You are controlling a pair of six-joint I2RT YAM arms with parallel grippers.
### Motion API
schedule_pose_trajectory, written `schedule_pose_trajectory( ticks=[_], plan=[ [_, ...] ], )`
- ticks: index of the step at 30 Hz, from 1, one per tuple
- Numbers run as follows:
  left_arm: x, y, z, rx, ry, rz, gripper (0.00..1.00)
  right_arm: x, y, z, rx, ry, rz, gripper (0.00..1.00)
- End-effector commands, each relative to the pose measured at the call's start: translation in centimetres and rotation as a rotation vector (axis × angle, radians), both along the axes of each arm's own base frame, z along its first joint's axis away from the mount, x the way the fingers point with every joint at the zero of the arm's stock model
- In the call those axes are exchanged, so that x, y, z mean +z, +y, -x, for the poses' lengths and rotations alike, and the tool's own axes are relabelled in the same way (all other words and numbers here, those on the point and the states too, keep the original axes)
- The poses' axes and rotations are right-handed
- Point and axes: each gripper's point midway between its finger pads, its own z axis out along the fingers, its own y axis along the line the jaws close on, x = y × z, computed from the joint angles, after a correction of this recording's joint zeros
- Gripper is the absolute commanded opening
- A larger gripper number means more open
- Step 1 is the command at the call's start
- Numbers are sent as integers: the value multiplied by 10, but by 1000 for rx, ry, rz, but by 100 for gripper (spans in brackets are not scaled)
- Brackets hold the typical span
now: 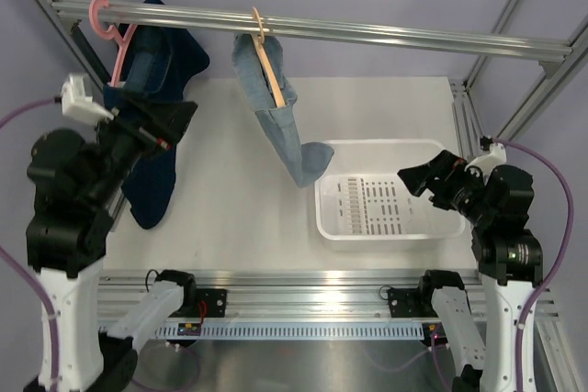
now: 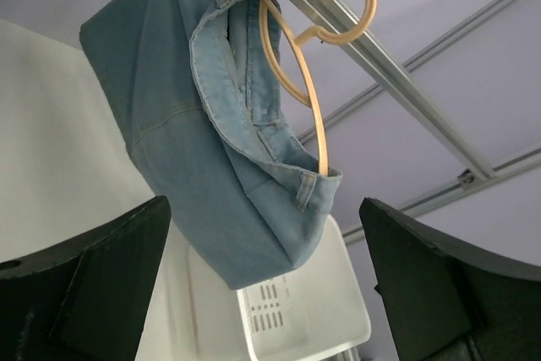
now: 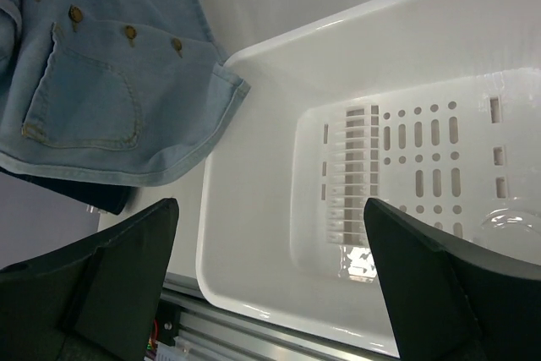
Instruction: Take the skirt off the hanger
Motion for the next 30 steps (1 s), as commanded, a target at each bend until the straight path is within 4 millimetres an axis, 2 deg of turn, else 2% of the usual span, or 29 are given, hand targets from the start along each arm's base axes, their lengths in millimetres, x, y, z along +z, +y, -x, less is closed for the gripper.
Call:
schedule_pose_trajectory(
  ticks=[1,2,3,4,5,6,9,10,12,17,18,19,21,22,24,25,26,27,28,30],
  plan=[
    [-5,-12,-51,-16,115,-156,99,27,-2,-13,20,-75,50,99],
    [29,-34,-41,-77,29,-208,99,29,-2,-16,23,-80,51,99],
    [25,-23,-55,49,76,-285,99,31,-3,-19,24,-80,55,99],
    [12,-49,-84,30,134,-357,99,35,-3,-22,29,-85,61,100],
    [45,-56,-80,15,71,-330,99,37,-3,-24,27,-93,64,100],
    [40,-66,-86,-13,99,-341,99,39,-4,-26,26,-96,66,100],
    [46,-100,-109,-99,65,-302,97,49,-3,-25,32,-136,68,99],
    [46,-103,-112,-106,58,-295,97,51,-2,-25,35,-149,65,99],
    [42,-111,-122,-120,60,-278,97,56,-1,-20,37,-173,64,99],
    [25,-128,-136,-176,85,-256,87,56,0,-13,38,-192,71,99],
    [10,-132,-140,-190,114,-264,86,56,-1,-12,36,-196,72,100],
    [4,-133,-143,-189,124,-264,86,54,-1,-13,33,-194,71,100],
    [2,-135,-146,-205,116,-234,86,52,-1,-13,33,-189,75,99],
    [-14,-134,-151,-218,150,-230,83,51,-2,-12,30,-191,82,100],
    [-11,-141,-153,-275,127,-168,78,50,-3,-11,25,-190,86,100],
    [-11,-132,-157,-270,122,-145,75,49,-4,-11,22,-192,89,100],
    [-16,-139,-159,-319,120,-108,75,49,-4,-11,22,-193,88,100],
    [-25,-134,-163,-321,139,-74,75,50,-3,-9,24,-200,85,100],
    [-13,-133,-162,-335,106,-47,75,50,-2,-9,26,-200,82,100],
    [-12,-138,-162,-399,70,-6,75,50,-2,-9,27,-199,79,100]
  ],
)
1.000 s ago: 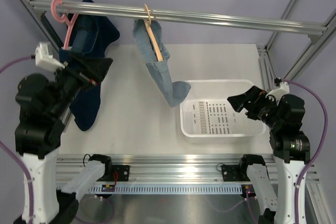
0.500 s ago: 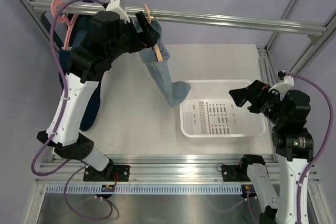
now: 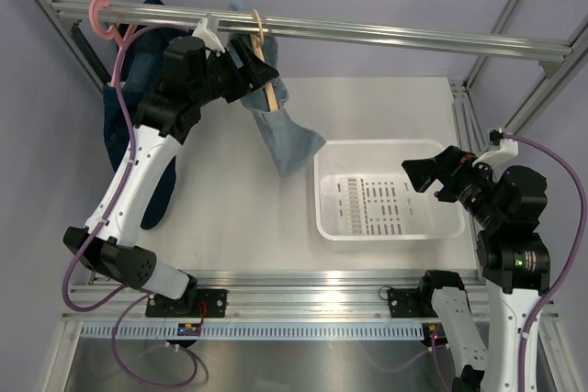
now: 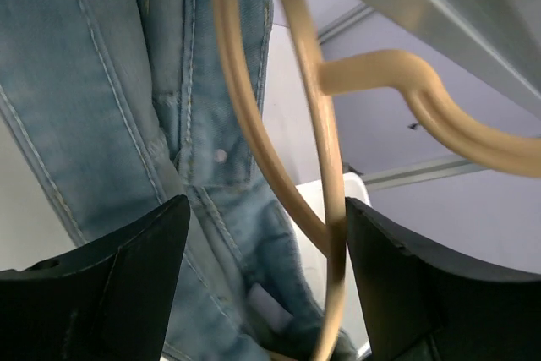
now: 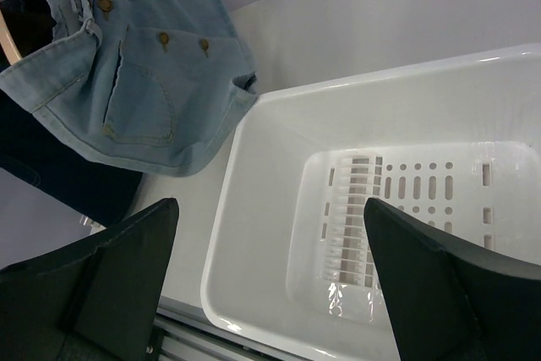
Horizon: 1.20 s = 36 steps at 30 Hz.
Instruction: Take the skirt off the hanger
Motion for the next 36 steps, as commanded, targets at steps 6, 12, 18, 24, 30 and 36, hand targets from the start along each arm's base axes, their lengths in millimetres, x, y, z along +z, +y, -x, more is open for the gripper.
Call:
schedule_pose_trajectory(
  ticks=[6,12,18,24,30,36],
  plan=[
    [57,-13,3,-166,-165,218,70,7,2,-3,15,-44,-3,100],
    [64,-16,2,-190,-201,218,63,3,5,-3,29,-38,-16,99],
    [54,-17,-7,-189,-178,207,65,5,6,-1,36,-41,-14,100],
    [53,-9,1,-161,-198,207,59,5,7,1,43,-42,-9,100],
    [58,5,23,-119,-223,186,82,5,9,3,53,-42,-15,99],
    [63,5,20,-127,-233,164,95,9,11,5,66,-50,-26,99]
  ],
)
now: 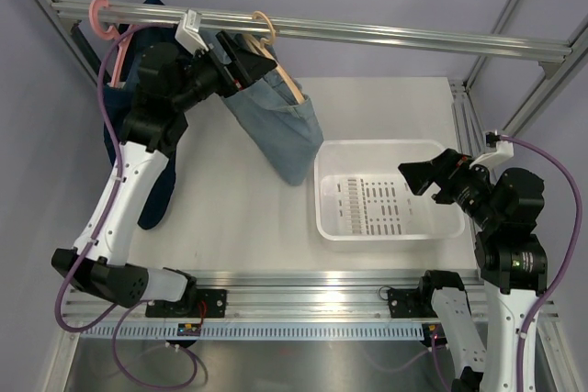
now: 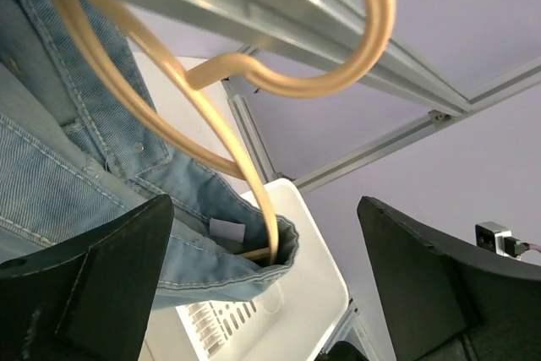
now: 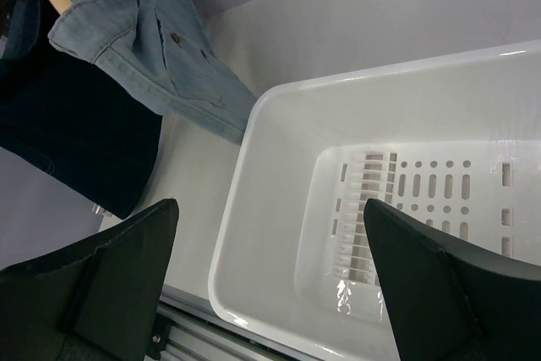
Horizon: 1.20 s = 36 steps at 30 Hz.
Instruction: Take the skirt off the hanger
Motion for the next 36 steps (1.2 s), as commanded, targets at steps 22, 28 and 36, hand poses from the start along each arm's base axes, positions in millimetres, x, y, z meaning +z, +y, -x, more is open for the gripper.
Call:
schedule_pose_trajectory(
  ticks=[22,28,36],
  plan=[
    [25,-8,-25,-2,-106,147,65,24,5,5,25,-76,-14,100],
    [28,-8,-30,5,-127,173,63,25,5,5,28,-80,-14,100],
    [23,-14,-40,-11,-109,217,59,27,5,5,28,-81,-14,99]
  ],
)
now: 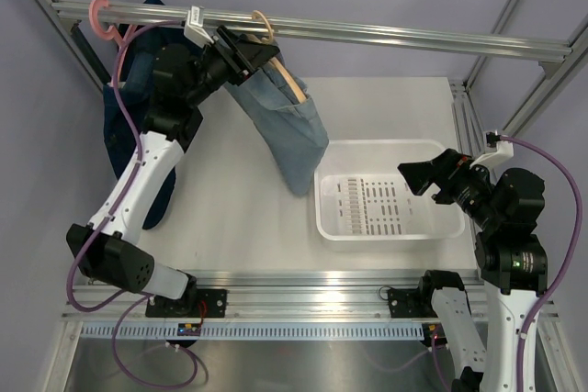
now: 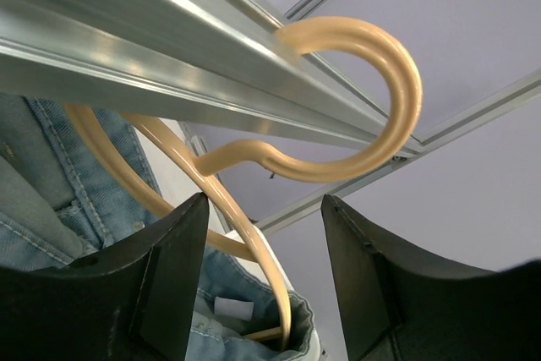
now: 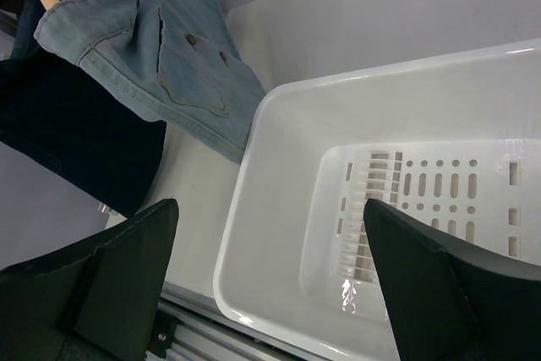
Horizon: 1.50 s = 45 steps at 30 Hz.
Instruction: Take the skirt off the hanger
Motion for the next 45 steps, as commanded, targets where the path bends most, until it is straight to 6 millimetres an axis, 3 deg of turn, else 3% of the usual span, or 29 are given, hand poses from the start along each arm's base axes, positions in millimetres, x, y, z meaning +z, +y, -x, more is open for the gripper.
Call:
schedule_pose_trajectory(
  ticks=[1,17,20,22,26,28,35,41,44,45],
  plan=[
    [6,-2,-8,-8,-39,44,58,25,3,3,17,-82,0,99],
    [-5,-2,-21,10,-63,130,44,34,4,4,23,-99,-9,99],
    [-7,-5,-27,5,-51,135,27,36,6,5,32,-103,-12,100],
    [-13,-6,-34,9,-25,129,4,36,6,4,35,-98,-11,99],
    [-10,-5,-36,24,-18,142,0,40,6,6,35,-101,-4,99],
    [-7,-5,-33,36,-20,140,0,41,6,6,34,-106,-6,100],
    [27,-4,20,9,-94,118,0,42,6,5,44,-99,6,99],
    [31,-16,38,-103,-122,85,0,43,7,7,50,-107,4,99],
    [41,-17,53,-149,-195,99,0,40,7,7,54,-101,16,99],
    [53,-17,59,-164,-250,115,0,40,7,6,54,-102,22,100]
  ],
)
